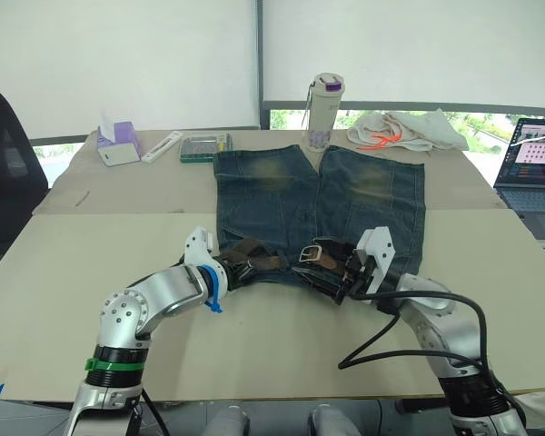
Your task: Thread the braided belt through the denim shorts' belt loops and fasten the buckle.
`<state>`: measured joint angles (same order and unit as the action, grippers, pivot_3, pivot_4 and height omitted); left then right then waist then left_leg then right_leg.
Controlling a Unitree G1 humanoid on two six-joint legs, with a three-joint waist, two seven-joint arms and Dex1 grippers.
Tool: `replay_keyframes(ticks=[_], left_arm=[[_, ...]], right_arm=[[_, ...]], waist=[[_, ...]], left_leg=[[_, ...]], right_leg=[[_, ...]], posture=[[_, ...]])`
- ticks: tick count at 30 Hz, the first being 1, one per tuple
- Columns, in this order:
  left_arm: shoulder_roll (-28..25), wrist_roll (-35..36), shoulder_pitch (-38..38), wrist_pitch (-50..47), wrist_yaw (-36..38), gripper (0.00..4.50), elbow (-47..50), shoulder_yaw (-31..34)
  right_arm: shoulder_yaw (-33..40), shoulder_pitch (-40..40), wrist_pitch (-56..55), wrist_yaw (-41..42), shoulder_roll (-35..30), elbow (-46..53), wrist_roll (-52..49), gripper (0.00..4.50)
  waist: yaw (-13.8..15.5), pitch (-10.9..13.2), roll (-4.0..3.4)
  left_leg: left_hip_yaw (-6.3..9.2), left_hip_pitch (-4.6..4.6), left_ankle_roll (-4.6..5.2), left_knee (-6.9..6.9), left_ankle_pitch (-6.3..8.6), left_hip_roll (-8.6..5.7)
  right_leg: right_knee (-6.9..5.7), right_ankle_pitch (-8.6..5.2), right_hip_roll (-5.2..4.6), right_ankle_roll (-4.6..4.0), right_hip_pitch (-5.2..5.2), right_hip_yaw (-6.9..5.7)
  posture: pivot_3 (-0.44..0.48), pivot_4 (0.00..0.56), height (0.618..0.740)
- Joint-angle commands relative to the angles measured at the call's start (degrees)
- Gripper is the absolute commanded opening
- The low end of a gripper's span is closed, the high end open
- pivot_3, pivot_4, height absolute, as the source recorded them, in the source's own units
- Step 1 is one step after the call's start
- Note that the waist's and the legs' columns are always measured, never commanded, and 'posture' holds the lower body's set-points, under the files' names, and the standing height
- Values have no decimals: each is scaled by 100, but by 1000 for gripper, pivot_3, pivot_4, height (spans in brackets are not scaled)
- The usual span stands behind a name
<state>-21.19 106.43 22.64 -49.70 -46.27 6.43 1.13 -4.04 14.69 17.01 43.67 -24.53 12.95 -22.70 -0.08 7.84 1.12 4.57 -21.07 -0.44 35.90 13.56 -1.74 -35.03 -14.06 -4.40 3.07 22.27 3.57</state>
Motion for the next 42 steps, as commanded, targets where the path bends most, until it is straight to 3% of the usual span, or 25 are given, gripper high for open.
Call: replay_keyframes(ticks=[1, 9, 14, 21, 29, 42], left_arm=[[116, -284, 97, 24, 249, 0, -102, -36], [194, -1666, 128, -298, 1636, 0, -382, -254], [363, -2759, 151, -168, 2762, 0, -589, -372], [711, -3677, 112, -145, 3893, 0, -804, -299], [905, -4278, -7, -355, 4389, 0, -811, -82], [1114, -4709, -88, -626, 4711, 0, -736, 257]], right_arm=[[52, 106, 204, -94, 29, 220, -95, 4464], [-255, 203, 1264, -266, -89, 276, -30, 4464], [-180, 331, 2306, -945, 169, 160, -133, 4464], [215, 466, 3384, -1709, 629, 213, -419, 4464], [634, 728, 3909, -2525, 1124, 61, -435, 4464], [789, 750, 4227, -3046, 1568, 54, -551, 4464]], waist=[[3, 0, 0], [1, 0, 0], [3, -1, 0], [13, -1, 0], [-3, -2, -1], [-30, -4, -3]], left_leg=[[0, 0, 0, 0, 0, 0], [-6, 0, -2, 0, -2, -7], [-7, -2, -4, 0, -4, -10], [-4, -5, -4, 0, -4, -12], [-1, -4, -3, 1, -4, -11], [4, -2, -2, 1, -4, -10]], right_leg=[[0, 0, 0, 0, 0, 0], [0, 0, 0, 0, 0, -1], [0, 0, 0, 0, 0, -2], [0, 0, -3, 0, -1, -6], [-1, 0, -3, 2, -1, -9], [-4, 0, -3, 3, -2, -12]], posture=[[0, 150, 740], [0, 150, 740], [0, 150, 740], [0, 150, 740], [0, 150, 740], [0, 150, 740]])
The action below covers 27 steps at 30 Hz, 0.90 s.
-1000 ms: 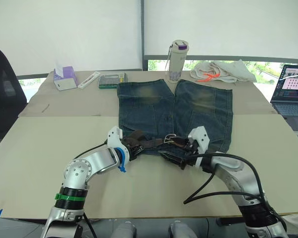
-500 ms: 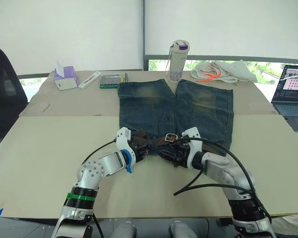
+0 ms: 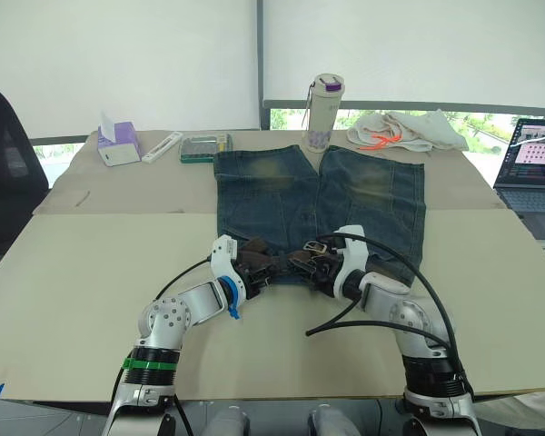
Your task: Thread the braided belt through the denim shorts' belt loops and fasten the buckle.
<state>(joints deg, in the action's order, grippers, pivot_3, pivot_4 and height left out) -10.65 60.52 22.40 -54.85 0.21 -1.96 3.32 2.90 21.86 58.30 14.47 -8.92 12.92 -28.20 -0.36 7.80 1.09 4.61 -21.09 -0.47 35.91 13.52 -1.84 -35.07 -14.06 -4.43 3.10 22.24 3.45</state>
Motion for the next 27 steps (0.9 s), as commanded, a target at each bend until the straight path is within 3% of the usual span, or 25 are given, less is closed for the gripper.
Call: replay_keyframes(ticks=[1, 18, 24, 27], left_arm=[[78, -143, -65, -128, 84, 0, 107, 59], [331, -514, -104, -370, 362, 0, 206, 329], [392, -591, -111, -438, 397, 0, 227, 401], [423, -643, -117, -459, 415, 0, 226, 437]], right_arm=[[83, 38, 115, -147, 14, 41, 7, 4464], [-613, 56, -450, -511, -125, -342, 949, 4464], [-554, 107, -584, -585, -15, -472, 1015, 4464], [-166, 115, -340, -672, 395, -383, 592, 4464]], waist=[[-4, -1, 0], [-31, -17, 4], [-32, -18, 4], [-35, -19, 5]], left_leg=[[0, 0, 0, 0, 0, 0], [-2, 2, 0, 1, 0, 0], [0, 2, 0, 1, 0, 0], [1, 3, 0, 1, 0, 2]], right_leg=[[0, 0, 0, 0, 0, 0], [0, -1, 1, 1, -4, -4], [1, -1, 0, 1, -6, -5], [0, 0, 1, 1, -5, -5]], posture=[[0, 150, 740], [0, 150, 740], [0, 150, 740], [0, 150, 740]])
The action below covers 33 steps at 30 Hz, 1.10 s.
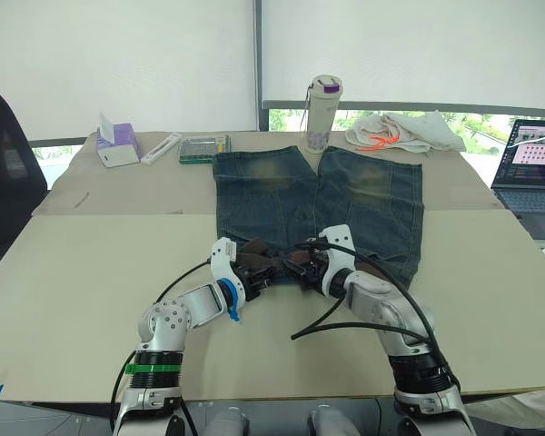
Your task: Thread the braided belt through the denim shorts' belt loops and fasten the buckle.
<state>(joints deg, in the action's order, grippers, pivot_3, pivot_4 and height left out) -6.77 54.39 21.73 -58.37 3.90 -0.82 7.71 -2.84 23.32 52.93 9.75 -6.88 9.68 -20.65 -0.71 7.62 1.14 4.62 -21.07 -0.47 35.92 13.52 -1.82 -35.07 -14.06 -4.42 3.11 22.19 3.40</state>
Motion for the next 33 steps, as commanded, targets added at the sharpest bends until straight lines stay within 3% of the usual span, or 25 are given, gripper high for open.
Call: replay_keyframes(ticks=[1, 2, 4, 15, 24, 25, 29, 33], left_arm=[[48, -52, -50, -116, 55, 0, 113, 11], [60, -73, -46, -120, 62, 0, 108, 26], [81, -108, -37, -126, 61, 0, 98, 47], [160, -283, 6, -140, 124, 0, 19, 134], [220, -376, 8, -84, 222, 0, -5, 233], [240, -335, 6, -85, 217, 704, -9, 292], [246, -161, -9, -158, 351, 1985, 49, 442], [-242, -510, -236, -43, 871, 3355, 328, 81]], right_arm=[[481, -30, 243, -206, 268, -32, -229, 4464], [538, -34, 301, -199, 320, -15, -281, 4464], [693, -49, 353, -196, 424, 26, -406, 3973], [1205, 3, 464, 155, 474, 383, -1118, 183], [1424, 112, 764, 345, 428, 511, -1845, 42], [1429, 121, 777, 337, 403, 502, -1870, 0], [1473, 149, 775, 279, 329, 470, -1923, 0], [1753, 258, 865, 181, 253, 525, -2117, 0]], waist=[[-1, 0, 0], [-1, 0, 0], [-2, 0, 0], [-15, 1, -2], [-25, 1, -3], [-24, 1, -3], [-21, 1, -3], [-45, 1, -3]], left_leg=[[1, 0, 0, 0, 0, 0], [5, 0, 0, 0, 0, 1], [8, 0, 0, 0, 0, 1], [7, -2, 0, -3, 0, 1], [6, -2, 0, -3, 0, 3], [6, -2, 0, -4, 0, 3], [5, -2, 0, -3, 0, 3], [0, -2, 0, -4, 0, 4]], right_leg=[[0, 0, 0, 0, 0, 0], [0, 0, 0, 0, 1, 0], [0, 0, 0, 0, 1, 0], [0, 0, 0, 0, 5, 0], [0, 0, 1, 0, 5, 0], [0, 0, 1, 0, 5, 0], [1, 0, 1, 0, 5, 0], [0, 0, 3, 0, 6, 0]], posture=[[0, 150, 740], [0, 150, 740], [0, 150, 740], [0, 150, 740], [0, 150, 740], [0, 150, 740], [0, 150, 740], [0, 150, 740]])
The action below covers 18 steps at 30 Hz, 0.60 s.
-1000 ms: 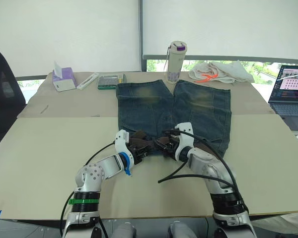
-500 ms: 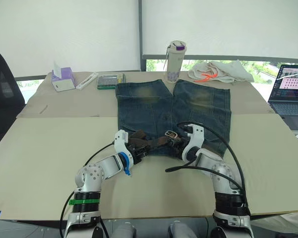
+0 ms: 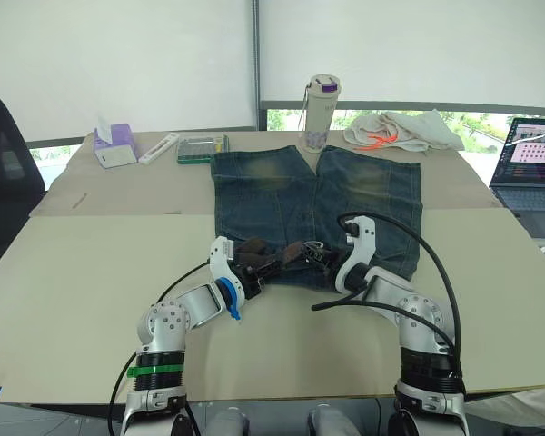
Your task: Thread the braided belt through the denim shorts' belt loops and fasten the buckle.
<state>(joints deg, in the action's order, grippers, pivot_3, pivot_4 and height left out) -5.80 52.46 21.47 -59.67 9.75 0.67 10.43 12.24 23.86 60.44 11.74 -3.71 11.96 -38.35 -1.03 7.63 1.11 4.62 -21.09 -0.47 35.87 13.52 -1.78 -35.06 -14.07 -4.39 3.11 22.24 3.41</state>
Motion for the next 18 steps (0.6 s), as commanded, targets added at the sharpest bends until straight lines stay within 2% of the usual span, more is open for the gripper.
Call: replay_keyframes(ticks=[1, 4, 8, 12, 15, 18], left_arm=[[-398, -330, -248, 120, 382, 3650, 223, -217], [-495, -233, -365, 240, 620, 4477, 380, -158], [-670, -227, -524, 342, 865, 4477, 527, -136], [-880, 130, -728, 392, 1442, 4477, 849, -6], [-1076, 349, -888, 498, 2009, 4477, 1019, 109], [-1321, 180, -1049, 664, 2401, 4477, 1005, 47]], right_arm=[[299, 223, 140, -23, -108, 314, -407, 0], [645, 324, 358, -7, -378, 394, -782, 0], [1210, 475, 678, -156, -695, 413, -1421, 0], [1868, 554, 914, -406, -913, 284, -2261, 0], [2286, 602, 982, -812, -949, 135, -3281, 0], [2513, 549, 902, -1256, -1097, -39, -4197, 0]], waist=[[-27, -1, -3], [-30, 1, -8], [-27, 4, -12], [-20, 9, -17], [-5, 14, -17], [7, 15, -18]], left_leg=[[-1, 1, 0, -2, 0, 2], [2, 2, 0, -7, 0, 9], [2, 0, 1, -7, 1, 13], [-1, -3, 2, -7, 1, 16], [-1, -8, 3, -7, 1, 22], [-5, -8, 3, -6, 1, 31]], right_leg=[[0, 0, 1, 0, 0, 0], [1, 0, 4, -2, 2, 0], [3, 0, 4, -2, 2, 1], [4, 0, 5, -3, 3, 1], [5, 0, 2, -3, 6, 1], [8, 0, 2, -4, 2, 0]], posture=[[0, 150, 740], [0, 150, 740], [0, 150, 740], [0, 150, 740], [0, 150, 740], [0, 150, 740]])
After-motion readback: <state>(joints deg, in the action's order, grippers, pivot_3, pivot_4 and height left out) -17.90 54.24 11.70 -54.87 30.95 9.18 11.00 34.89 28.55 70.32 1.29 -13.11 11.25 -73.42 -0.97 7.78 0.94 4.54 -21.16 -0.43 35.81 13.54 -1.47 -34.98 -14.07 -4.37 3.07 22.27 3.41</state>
